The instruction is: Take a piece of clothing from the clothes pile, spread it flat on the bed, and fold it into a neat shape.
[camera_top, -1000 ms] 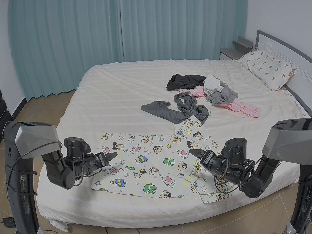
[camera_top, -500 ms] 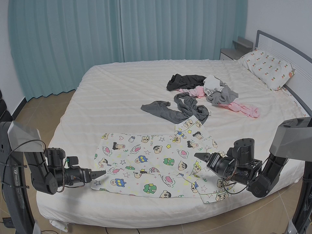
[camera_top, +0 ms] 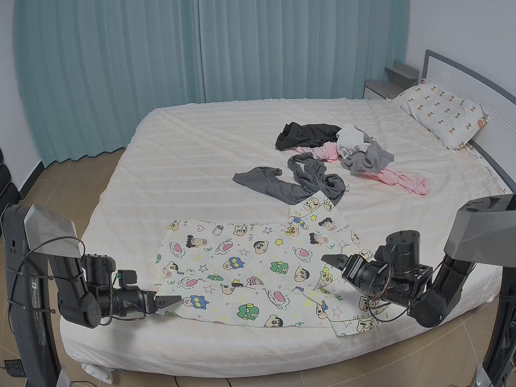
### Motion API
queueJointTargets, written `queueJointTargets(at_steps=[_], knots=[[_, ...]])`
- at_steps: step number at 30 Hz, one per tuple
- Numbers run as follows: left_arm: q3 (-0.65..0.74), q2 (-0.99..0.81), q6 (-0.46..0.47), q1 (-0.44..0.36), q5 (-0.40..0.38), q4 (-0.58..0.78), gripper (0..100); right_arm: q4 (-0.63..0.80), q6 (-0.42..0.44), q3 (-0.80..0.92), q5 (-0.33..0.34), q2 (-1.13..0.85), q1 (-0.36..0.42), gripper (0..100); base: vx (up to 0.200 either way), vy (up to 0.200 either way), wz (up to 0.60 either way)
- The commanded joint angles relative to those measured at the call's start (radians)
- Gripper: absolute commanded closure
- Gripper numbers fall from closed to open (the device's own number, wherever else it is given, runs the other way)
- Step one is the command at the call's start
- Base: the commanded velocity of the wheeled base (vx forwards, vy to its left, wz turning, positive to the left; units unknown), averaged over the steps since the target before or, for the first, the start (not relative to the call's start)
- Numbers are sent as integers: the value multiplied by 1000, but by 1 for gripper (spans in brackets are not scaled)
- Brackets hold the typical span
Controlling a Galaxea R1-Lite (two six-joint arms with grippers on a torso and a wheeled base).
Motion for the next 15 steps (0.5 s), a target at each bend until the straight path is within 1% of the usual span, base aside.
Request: queueJointTargets(at_steps=[1,9,15], knots=[[6,12,-2,-5,0,0,100,-1,-1,0,0,5,0,0,0,0,0],[30,4,-2,1,3,-3,100,-1,-1,1,0,5,0,0,0,0,0],[95,-45,-2,1,5,-2,100,-1,-1,8,0,3,0,0,0,0,0]])
